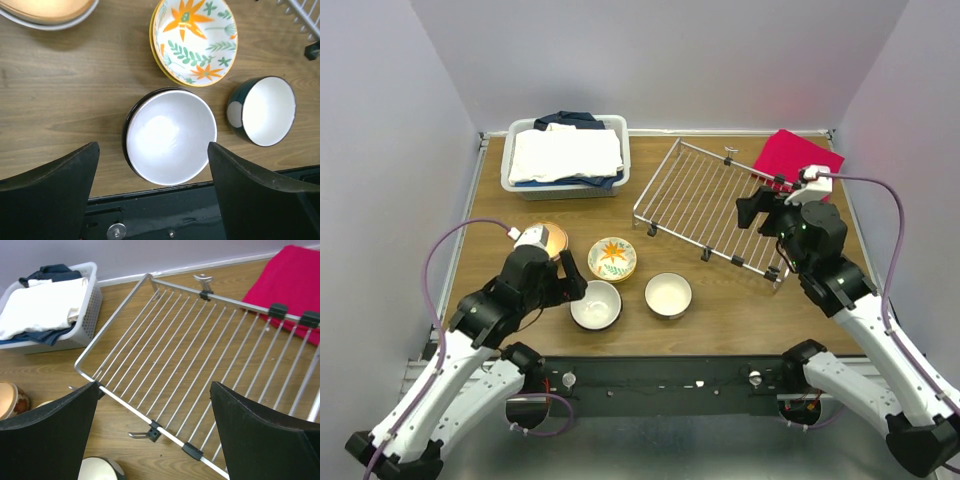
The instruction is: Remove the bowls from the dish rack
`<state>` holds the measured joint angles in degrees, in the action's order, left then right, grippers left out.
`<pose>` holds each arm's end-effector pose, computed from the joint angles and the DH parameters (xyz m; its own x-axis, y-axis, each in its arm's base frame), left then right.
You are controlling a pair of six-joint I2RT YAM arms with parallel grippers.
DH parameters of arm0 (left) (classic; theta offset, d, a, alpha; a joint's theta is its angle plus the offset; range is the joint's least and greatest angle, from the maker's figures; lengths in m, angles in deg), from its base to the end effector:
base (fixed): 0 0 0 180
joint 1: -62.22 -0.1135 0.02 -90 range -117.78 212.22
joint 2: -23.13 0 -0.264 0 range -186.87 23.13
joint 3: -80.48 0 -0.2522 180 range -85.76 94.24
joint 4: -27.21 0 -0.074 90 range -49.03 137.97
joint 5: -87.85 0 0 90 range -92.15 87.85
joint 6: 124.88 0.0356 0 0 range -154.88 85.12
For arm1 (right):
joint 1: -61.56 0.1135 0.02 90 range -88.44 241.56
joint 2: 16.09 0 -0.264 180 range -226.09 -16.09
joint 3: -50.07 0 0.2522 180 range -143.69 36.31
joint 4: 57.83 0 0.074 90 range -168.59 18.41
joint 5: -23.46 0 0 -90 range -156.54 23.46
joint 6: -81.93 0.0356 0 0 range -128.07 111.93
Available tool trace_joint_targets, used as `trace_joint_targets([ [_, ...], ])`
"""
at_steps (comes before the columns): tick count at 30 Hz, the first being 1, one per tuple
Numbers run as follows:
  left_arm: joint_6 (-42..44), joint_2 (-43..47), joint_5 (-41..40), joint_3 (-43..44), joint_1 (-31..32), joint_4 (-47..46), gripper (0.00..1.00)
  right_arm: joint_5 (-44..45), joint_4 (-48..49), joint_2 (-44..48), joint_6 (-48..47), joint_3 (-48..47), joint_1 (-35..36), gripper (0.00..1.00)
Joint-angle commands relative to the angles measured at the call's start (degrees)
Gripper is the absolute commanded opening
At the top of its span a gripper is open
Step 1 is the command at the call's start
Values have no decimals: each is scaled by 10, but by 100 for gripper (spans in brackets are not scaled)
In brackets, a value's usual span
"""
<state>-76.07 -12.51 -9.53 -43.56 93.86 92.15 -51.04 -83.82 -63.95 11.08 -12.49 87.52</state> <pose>0.1044 -0.0589 0.2781 -0.7414 -0.3103 -0.5951 -0.0609 0.9141 -0.4009 0.1777 0.0759 0.3521 -0.2274 0.2409 -0.9435 -0.1182 0.9549 0.2723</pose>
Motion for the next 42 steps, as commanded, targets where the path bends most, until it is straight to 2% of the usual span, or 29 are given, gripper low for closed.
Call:
trace_joint_targets([
  [1,15,56,-65,53,0,46,99,88,-41,49,-39,-22,3,100],
  [9,16,202,-159,120,0,60,99,147,-85,157,-67,-17,3,100],
  [15,0,309,-196,116,0,56,99,143,-122,258,-63,4,3,100],
  [20,-13,404,-258,113,-1,56,99,142,-155,318,-62,13,3,100],
  [27,-49,428,-280,119,0,88,99,131,-223,366,-48,2,3,100],
  [31,-85,431,-294,116,0,110,99,132,-217,398,-44,12,3,100],
  [42,-117,436,-285,102,0,133,99,103,-216,434,-35,21,3,100],
])
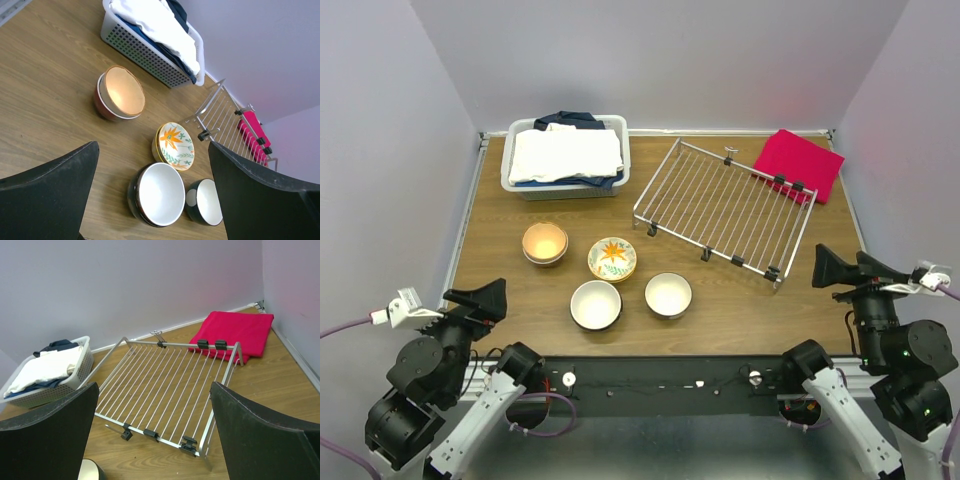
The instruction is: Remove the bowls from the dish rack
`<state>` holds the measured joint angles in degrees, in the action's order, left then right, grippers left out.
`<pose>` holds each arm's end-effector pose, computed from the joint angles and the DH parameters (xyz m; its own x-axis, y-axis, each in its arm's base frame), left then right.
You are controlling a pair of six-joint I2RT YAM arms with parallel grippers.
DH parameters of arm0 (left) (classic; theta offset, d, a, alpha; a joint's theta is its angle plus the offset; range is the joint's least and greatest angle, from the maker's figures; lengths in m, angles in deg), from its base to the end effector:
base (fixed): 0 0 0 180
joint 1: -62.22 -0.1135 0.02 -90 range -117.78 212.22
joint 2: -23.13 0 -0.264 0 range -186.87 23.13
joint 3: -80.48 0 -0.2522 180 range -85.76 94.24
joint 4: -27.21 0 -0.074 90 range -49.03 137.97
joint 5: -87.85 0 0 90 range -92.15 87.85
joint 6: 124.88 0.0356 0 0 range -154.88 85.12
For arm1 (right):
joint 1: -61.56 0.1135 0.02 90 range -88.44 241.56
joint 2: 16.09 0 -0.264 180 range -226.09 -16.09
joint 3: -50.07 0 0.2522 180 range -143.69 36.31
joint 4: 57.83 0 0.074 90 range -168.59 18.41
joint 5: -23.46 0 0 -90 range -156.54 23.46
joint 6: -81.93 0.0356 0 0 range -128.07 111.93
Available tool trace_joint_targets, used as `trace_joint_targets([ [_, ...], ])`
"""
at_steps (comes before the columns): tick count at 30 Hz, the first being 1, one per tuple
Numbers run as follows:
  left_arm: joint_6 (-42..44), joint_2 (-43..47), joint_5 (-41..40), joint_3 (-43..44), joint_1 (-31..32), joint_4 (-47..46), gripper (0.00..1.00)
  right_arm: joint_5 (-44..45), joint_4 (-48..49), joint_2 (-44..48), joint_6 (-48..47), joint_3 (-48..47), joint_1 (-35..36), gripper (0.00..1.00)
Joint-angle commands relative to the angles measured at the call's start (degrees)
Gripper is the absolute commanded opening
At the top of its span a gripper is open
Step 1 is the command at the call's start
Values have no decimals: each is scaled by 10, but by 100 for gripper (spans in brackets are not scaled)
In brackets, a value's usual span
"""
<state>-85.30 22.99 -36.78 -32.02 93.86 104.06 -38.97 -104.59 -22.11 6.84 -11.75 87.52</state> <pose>-0.0277 0.0408 0.3299 -0.0543 -0.7114 -0.7006 -0.1372 0.7003 -0.7005 0.0103 -0.0133 0.3664 0.1424 0.3230 -0.9356 -0.0142 0.9458 0.3244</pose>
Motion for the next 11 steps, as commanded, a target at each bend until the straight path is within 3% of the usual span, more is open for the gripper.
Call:
trace_joint_targets([
  [1,-27,81,-11,-16,0,13,99,-21,-7,16,7,19,3,100],
  [11,-40,79,-10,-33,0,14,99,-39,-5,13,17,25,3,100],
])
